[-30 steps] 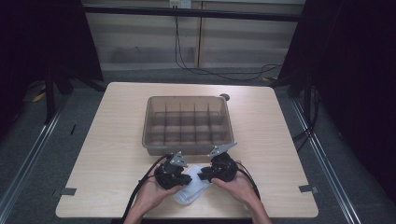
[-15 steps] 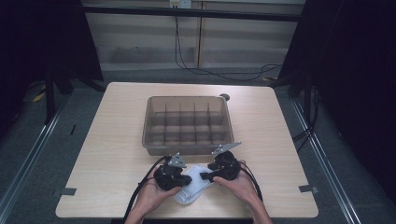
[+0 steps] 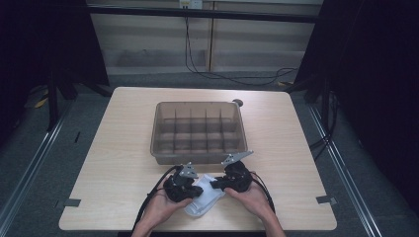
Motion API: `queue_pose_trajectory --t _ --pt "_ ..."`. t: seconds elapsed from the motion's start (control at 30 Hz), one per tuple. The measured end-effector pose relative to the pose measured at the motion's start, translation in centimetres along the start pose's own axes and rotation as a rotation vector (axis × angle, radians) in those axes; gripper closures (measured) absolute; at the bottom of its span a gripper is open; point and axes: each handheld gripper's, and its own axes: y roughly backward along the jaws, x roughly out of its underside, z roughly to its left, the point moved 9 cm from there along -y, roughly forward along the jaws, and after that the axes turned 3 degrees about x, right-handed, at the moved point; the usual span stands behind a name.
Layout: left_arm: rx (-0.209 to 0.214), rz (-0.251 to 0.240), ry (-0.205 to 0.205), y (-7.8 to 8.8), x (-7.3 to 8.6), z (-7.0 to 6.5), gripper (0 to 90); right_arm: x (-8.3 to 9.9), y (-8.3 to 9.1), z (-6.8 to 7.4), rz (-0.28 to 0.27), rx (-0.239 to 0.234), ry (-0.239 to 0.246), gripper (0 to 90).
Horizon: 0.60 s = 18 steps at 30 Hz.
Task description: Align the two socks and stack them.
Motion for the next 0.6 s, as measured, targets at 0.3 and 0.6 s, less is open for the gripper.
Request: queue_pose_trajectory --t 0.3,0.6 --pt "-0.008 -0.02 0.013 -0.1 0.0 0.1 85.8 -1.9 1.3 2.5 -0.058 -0.042 0.075 81.2" --pt "-0.021 -0.075 0.004 0.1 -0.3 -0.1 79.3 -2.1 1.1 2.6 -0.072 -0.07 0.066 81.7"
